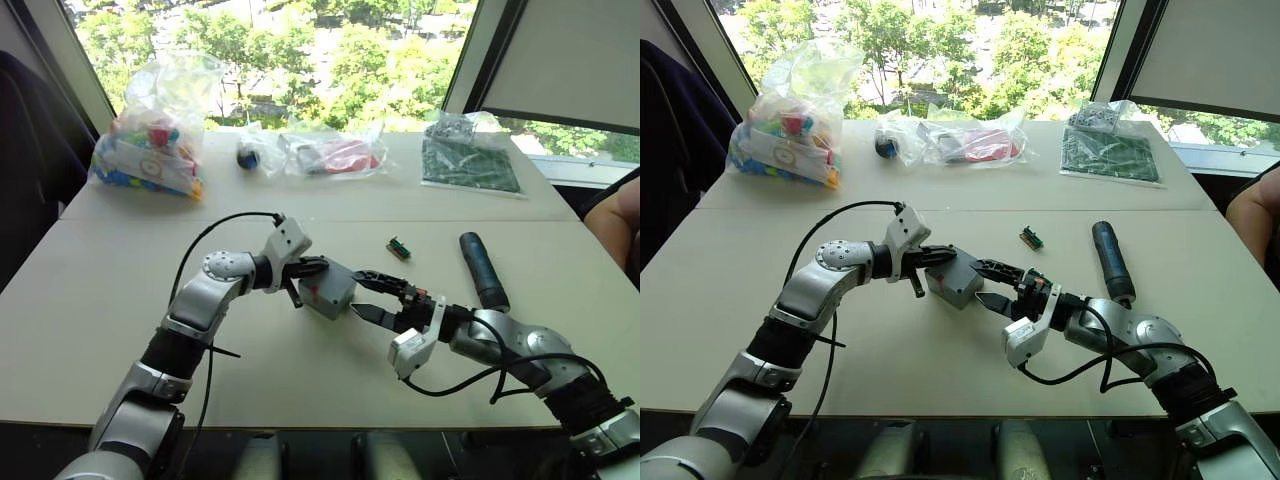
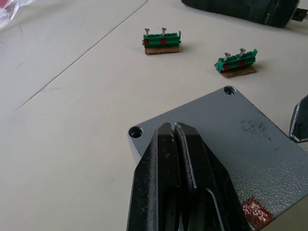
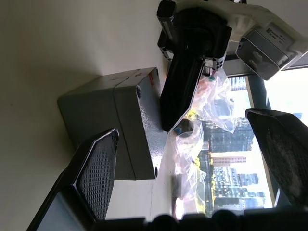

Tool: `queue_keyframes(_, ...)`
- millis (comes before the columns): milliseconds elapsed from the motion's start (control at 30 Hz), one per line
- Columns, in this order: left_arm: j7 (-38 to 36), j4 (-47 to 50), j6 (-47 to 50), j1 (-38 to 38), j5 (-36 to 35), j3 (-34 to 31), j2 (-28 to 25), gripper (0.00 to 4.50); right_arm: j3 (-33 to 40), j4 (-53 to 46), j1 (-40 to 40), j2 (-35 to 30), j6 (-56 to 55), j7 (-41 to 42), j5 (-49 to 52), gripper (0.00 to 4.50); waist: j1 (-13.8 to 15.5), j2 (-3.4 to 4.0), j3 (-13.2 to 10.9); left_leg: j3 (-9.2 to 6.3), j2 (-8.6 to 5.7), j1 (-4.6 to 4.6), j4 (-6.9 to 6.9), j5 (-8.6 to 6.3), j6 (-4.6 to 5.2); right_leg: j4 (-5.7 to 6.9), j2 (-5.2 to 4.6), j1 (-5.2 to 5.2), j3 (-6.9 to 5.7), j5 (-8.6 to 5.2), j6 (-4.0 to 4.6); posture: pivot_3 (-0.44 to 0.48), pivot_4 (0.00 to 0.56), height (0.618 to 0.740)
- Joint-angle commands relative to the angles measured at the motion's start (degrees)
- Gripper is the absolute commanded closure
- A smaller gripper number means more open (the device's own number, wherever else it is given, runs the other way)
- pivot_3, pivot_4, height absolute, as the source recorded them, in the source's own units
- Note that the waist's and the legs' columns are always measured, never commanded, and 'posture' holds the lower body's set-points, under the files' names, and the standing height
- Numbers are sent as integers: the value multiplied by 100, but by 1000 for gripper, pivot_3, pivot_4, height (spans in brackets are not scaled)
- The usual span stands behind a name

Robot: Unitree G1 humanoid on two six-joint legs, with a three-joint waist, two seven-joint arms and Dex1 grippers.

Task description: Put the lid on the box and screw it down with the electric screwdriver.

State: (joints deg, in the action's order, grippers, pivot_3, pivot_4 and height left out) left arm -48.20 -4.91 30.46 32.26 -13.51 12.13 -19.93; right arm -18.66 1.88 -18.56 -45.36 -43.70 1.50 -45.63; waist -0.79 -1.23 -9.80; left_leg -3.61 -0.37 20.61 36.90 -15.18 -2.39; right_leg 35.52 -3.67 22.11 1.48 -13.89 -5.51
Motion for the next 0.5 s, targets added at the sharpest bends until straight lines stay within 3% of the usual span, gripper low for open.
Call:
queue_keyframes(33, -105, 342, 607, -200, -898, -608, 163, 4470, 367, -23, 125, -46, 11, 43, 464, 9, -2, -1, -3, 0, 0, 23, 0, 0, 1, -1, 1, 20, 0, 1, 1, 0, 150, 740)
queue_keyframes(233, 799, 1034, 1770, 243, -2648, -2560, 210, 4470, 1188, -198, 299, 349, 740, 243, 1938, 9, -27, -31, -78, -3, 5, 96, 9, 1, 0, 24, 9, 103, -2, 25, 27, 0, 150, 740)
queue_keyframes(367, 1334, 1174, 2094, 369, -3152, -3197, 107, 4485, 1520, -277, 108, 889, 1593, 537, 2874, 907, -24, -28, -81, -3, 7, 83, 6, 1, -1, 39, 13, 100, -2, 24, 28, 0, 150, 740)
queue_keyframes(500, 1761, 1350, 2192, 366, -3500, -3549, 60, 4500, 1814, -482, -327, 1782, 3064, 763, 4006, 2250, -44, -30, -96, -3, 10, 84, 11, 4, -6, 45, 18, 104, -1, 28, 33, 0, 150, 740)
